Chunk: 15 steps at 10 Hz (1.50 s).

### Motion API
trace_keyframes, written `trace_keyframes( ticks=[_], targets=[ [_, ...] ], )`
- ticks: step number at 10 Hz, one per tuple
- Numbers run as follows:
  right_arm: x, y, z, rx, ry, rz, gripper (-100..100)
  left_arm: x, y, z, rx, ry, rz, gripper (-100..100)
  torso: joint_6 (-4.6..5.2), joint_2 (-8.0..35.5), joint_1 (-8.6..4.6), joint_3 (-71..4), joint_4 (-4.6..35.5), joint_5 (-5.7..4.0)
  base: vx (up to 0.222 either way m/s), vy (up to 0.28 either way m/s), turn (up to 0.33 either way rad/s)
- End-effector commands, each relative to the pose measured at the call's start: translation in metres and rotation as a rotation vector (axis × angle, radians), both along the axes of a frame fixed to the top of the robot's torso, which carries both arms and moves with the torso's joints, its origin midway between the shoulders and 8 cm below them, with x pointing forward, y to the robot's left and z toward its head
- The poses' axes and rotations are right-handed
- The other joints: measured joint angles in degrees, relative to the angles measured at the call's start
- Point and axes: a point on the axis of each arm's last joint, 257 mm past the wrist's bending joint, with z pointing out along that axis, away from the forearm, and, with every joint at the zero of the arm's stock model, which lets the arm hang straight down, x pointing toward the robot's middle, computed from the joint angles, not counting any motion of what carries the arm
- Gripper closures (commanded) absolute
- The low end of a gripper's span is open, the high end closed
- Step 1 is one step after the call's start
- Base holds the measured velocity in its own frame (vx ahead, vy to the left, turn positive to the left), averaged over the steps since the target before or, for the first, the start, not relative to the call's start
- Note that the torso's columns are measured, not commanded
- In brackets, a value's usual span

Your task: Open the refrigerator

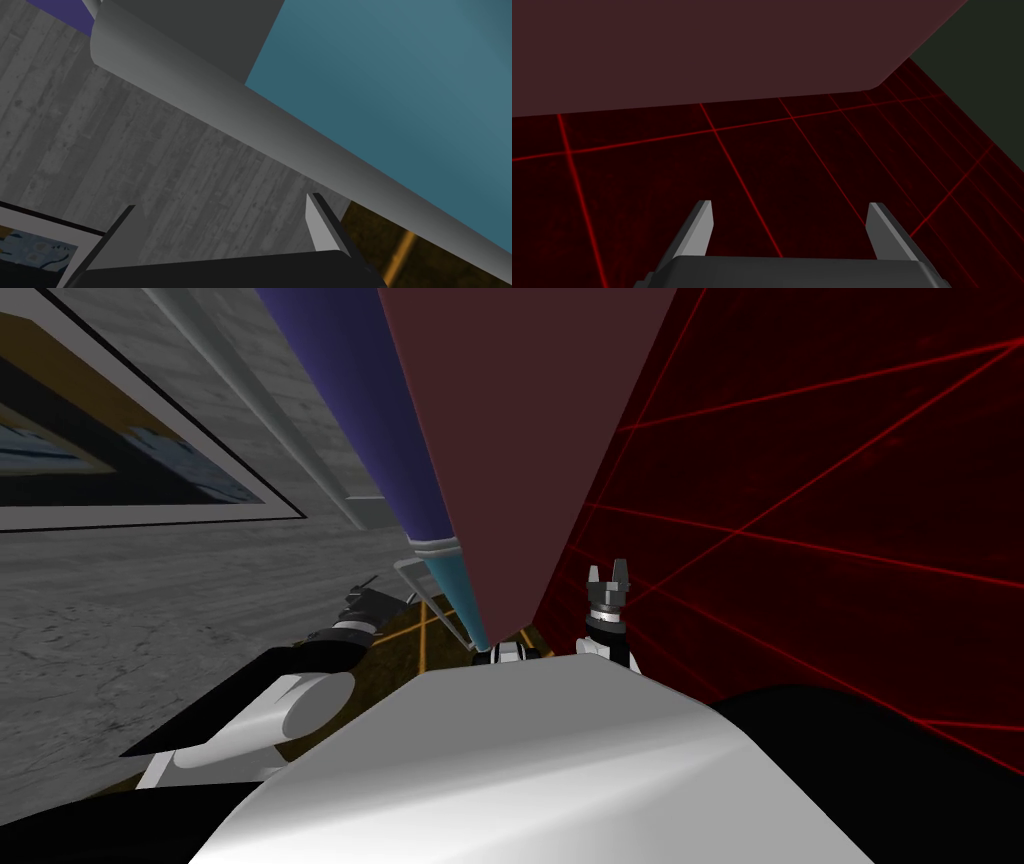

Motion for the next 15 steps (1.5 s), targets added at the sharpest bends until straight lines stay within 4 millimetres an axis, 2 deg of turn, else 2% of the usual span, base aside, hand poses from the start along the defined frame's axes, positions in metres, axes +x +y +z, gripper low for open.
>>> trace_keyframes(
  ticks=[1,2,3,5,6,10,11,12,15],
  targets=[
    [0.000,0.000,0.000,0.000,0.000,0.000,0,0.008,0.007,-0.012,-0.038,0.000,0.013,-100,-0.05,-0.15,0.44,-0.04,-0.16,0.26,-0.012,0.016,-0.045],
    [0.000,0.000,0.000,0.000,0.000,0.000,0,0.005,0.011,-0.012,-0.020,0.008,0.023,-100,-0.04,-0.38,0.77,-0.18,-0.25,0.38,-0.005,0.017,-0.001],
    [0.000,0.000,0.000,0.000,0.000,0.000,0,0.003,0.003,-0.005,-0.017,0.000,0.006,100,-0.22,-0.49,0.99,-0.26,-0.30,0.45,0.006,0.008,0.019],
    [0.000,0.000,0.000,0.000,0.000,0.000,0,0.003,0.003,-0.004,-0.012,0.000,0.008,100,-0.44,-0.70,1.55,-0.36,-0.41,0.65,0.005,-0.009,0.019],
    [0.000,0.000,0.000,0.000,0.000,0.000,0,0.005,0.011,-0.017,-0.023,0.024,0.022,-100,-0.45,-0.74,1.75,-0.39,-0.43,0.72,-0.006,-0.005,-0.012],
    [0.000,0.000,0.000,0.000,0.000,0.000,0,0.012,0.020,-0.033,-0.029,0.041,0.032,-100,-0.46,-0.69,1.71,-0.35,-0.41,0.70,-0.016,0.007,-0.012],
    [0.000,0.000,0.000,0.000,0.000,0.000,0,0.018,0.012,-0.023,-0.029,0.022,0.002,-100,-0.24,-0.79,1.63,-0.37,-0.55,0.80,-0.084,0.028,-0.154],
    [0.000,0.000,0.000,0.000,0.000,0.000,0,0.019,0.010,-0.022,-0.039,0.024,-0.013,-100,-0.18,-0.77,1.55,-0.40,-0.50,0.73,-0.130,0.044,-0.164],
    [0.000,0.000,0.000,0.000,0.000,0.000,0,0.015,-0.013,0.011,-0.024,-0.027,-0.067,-100,-0.42,-0.84,1.38,-0.44,-0.45,0.60,-0.062,0.004,-0.053]
  ],
)
